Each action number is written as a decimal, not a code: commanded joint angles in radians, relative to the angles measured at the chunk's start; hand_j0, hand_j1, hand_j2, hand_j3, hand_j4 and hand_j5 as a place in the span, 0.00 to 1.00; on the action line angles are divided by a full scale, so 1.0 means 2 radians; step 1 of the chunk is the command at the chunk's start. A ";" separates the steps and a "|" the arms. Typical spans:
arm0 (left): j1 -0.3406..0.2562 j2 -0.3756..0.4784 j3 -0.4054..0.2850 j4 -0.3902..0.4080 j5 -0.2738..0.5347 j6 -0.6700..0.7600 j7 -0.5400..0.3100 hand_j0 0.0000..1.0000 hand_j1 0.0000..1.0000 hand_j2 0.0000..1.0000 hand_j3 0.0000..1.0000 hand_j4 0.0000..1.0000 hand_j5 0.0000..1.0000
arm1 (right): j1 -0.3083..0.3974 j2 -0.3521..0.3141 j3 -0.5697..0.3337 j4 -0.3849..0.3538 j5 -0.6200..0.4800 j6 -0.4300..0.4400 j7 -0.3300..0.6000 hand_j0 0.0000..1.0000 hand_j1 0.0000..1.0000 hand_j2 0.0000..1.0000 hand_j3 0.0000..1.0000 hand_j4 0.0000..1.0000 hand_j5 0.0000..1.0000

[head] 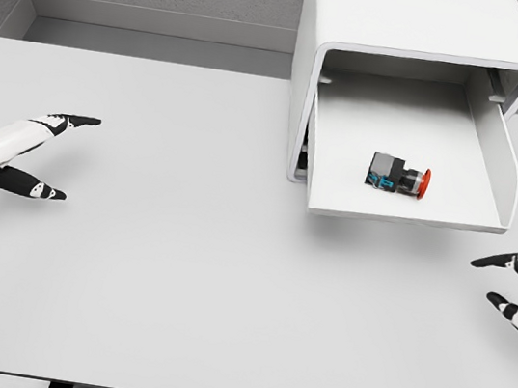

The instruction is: Slide open multi-storey tabletop storage cabinets and put open load switch and slide close multi-storey tabletop storage cabinets

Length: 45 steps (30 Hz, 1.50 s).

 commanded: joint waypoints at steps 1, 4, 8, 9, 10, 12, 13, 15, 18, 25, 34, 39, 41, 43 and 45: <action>0.000 0.000 0.000 0.000 0.004 0.001 0.000 1.00 1.00 1.00 1.00 1.00 1.00 | 0.000 0.001 0.002 -0.008 -0.003 0.001 0.000 0.64 0.64 0.64 0.64 0.64 0.64; 0.000 0.000 0.000 0.000 0.004 0.001 0.000 1.00 1.00 1.00 1.00 1.00 1.00 | -0.008 0.002 0.002 -0.008 -0.003 0.001 -0.001 0.64 0.64 0.64 0.64 0.64 0.64; 0.000 0.000 0.000 0.000 0.004 0.001 0.000 1.00 1.00 1.00 1.00 1.00 1.00 | -0.032 0.002 0.022 -0.008 -0.004 0.001 -0.005 0.64 0.64 0.64 0.64 0.64 0.64; 0.000 0.000 0.000 0.000 0.004 0.001 0.000 1.00 1.00 1.00 1.00 1.00 1.00 | -0.033 0.002 0.024 -0.008 -0.004 0.001 -0.005 0.64 0.64 0.64 0.64 0.64 0.64; 0.000 0.000 0.000 0.000 0.004 0.001 0.000 1.00 1.00 1.00 1.00 1.00 1.00 | -0.035 0.002 0.025 -0.008 -0.004 0.001 -0.005 0.64 0.64 0.64 0.64 0.64 0.64; 0.000 0.000 0.000 0.000 0.004 0.001 0.000 1.00 1.00 1.00 1.00 1.00 1.00 | -0.038 0.002 0.026 -0.008 -0.004 0.001 -0.005 0.64 0.64 0.64 0.64 0.64 0.64; 0.000 0.000 0.000 0.000 0.004 0.001 0.000 1.00 1.00 1.00 1.00 1.00 1.00 | -0.039 0.002 0.027 -0.008 -0.003 0.001 -0.005 0.64 0.64 0.64 0.64 0.64 0.64; 0.000 0.000 0.000 0.000 0.004 0.001 0.000 1.00 1.00 1.00 1.00 1.00 1.00 | -0.047 0.002 0.035 -0.008 -0.003 0.001 -0.004 0.64 0.64 0.64 0.64 0.64 0.64; 0.000 -0.001 0.000 0.000 0.004 0.001 0.000 1.00 1.00 1.00 1.00 1.00 1.00 | -0.058 0.002 0.045 -0.008 -0.002 0.001 -0.003 0.64 0.64 0.64 0.64 0.64 0.64; 0.000 0.000 0.000 0.000 0.004 0.001 0.000 1.00 1.00 1.00 1.00 1.00 1.00 | -0.075 0.002 0.061 -0.008 0.000 0.001 -0.001 0.64 0.64 0.64 0.64 0.64 0.64; 0.000 0.000 0.000 0.000 0.004 0.001 0.000 1.00 1.00 1.00 1.00 1.00 1.00 | -0.117 0.007 0.098 -0.008 -0.002 0.001 -0.001 0.64 0.64 0.64 0.64 0.64 0.64; 0.000 0.000 0.000 0.000 0.004 0.001 0.000 1.00 1.00 1.00 1.00 1.00 1.00 | -0.133 0.011 0.115 -0.008 0.003 0.001 0.001 0.64 0.64 0.64 0.64 0.64 0.64; 0.000 0.000 0.000 0.000 0.004 0.001 0.000 1.00 1.00 1.00 1.00 1.00 1.00 | -0.137 0.011 0.115 -0.008 0.004 0.001 0.001 0.64 0.64 0.64 0.64 0.64 0.64; 0.000 0.000 0.000 0.000 0.004 0.001 0.000 1.00 1.00 1.00 1.00 1.00 1.00 | -0.137 0.011 0.115 -0.007 0.004 0.001 0.000 0.64 0.64 0.64 0.64 0.64 0.64; 0.000 0.000 0.000 0.000 0.004 0.001 0.000 1.00 1.00 1.00 1.00 1.00 1.00 | -0.148 0.014 0.115 -0.006 0.004 0.001 0.000 0.64 0.64 0.64 0.64 0.64 0.64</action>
